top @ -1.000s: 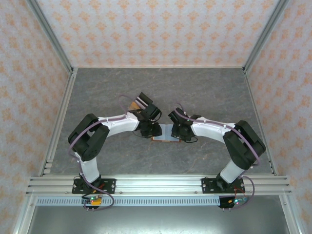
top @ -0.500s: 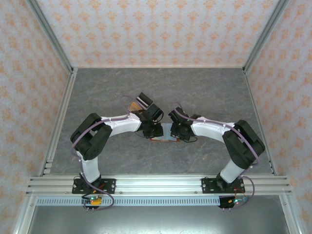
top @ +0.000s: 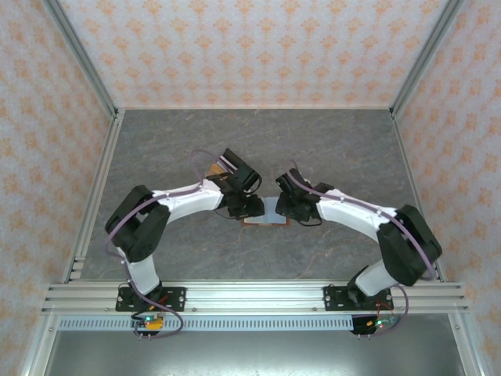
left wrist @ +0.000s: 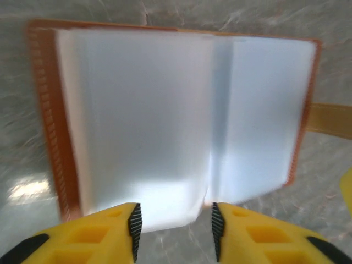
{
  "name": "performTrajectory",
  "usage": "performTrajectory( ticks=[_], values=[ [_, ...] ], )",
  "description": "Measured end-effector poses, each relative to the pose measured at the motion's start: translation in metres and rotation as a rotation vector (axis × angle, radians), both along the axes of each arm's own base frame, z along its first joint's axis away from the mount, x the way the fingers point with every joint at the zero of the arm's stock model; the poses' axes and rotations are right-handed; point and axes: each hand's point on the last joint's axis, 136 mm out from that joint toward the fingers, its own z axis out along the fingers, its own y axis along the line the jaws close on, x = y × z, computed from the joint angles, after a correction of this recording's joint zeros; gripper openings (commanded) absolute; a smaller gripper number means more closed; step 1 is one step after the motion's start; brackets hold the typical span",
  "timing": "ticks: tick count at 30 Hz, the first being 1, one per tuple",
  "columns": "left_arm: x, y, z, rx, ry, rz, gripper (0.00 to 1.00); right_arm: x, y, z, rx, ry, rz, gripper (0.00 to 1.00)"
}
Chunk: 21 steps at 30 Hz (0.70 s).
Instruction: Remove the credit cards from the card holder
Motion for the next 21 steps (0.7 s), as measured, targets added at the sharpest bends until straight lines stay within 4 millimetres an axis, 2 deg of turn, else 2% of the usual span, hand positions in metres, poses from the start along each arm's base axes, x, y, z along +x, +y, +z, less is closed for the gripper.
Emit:
performTrajectory(
  ticks=[2,5,7,8,10,11,16,19,21],
  values=[
    [0.003,0.008,0.024,0.002,-0.051,0.006,0.64,0.001,-0.007,0.018,-0.005,-0.053,-0.006,0.60],
    [0.015,0.032,0.064,0.015,-0.150,0.046,0.74,0.005,-0.024,0.054,-0.029,-0.158,-0.034,0.72],
    [0.025,0.057,0.086,0.044,-0.215,0.094,0.82,0.010,-0.040,0.079,-0.059,-0.233,-0.074,0.80],
    [0.030,0.074,0.096,0.067,-0.248,0.130,0.86,0.014,-0.050,0.094,-0.085,-0.283,-0.102,0.90],
    [0.039,0.111,0.113,0.116,-0.304,0.215,0.96,0.019,-0.071,0.116,-0.139,-0.367,-0.162,1.00],
    [0.043,0.132,0.121,0.139,-0.336,0.270,1.00,0.021,-0.085,0.126,-0.181,-0.412,-0.194,0.99],
    [0.043,0.228,0.139,0.292,-0.444,0.514,1.00,0.026,-0.146,0.164,-0.409,-0.572,-0.360,1.00],
    [0.039,0.264,0.139,0.376,-0.472,0.600,1.00,0.028,-0.180,0.178,-0.545,-0.635,-0.474,1.00],
    [0.038,0.283,0.134,0.430,-0.490,0.640,1.00,0.029,-0.196,0.175,-0.614,-0.656,-0.519,1.00]
  ],
)
